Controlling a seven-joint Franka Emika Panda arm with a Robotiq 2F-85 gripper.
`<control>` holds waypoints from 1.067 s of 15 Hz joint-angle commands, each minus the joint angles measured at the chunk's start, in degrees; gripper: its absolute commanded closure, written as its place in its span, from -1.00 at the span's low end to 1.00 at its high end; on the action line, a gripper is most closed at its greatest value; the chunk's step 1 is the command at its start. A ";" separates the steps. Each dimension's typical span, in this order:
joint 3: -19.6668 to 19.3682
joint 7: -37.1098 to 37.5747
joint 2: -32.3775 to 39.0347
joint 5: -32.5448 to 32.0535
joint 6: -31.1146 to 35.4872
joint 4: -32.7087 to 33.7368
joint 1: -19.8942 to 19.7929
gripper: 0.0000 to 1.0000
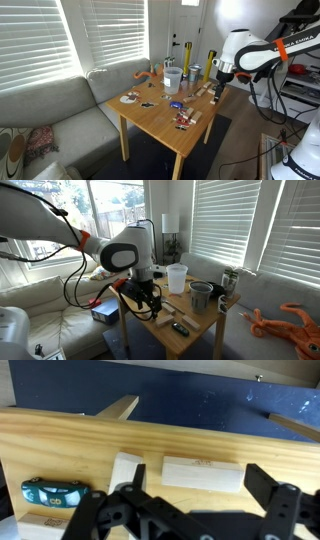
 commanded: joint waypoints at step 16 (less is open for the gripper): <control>-1.44 2.08 1.37 6.43 -2.49 1.60 -0.31 -1.00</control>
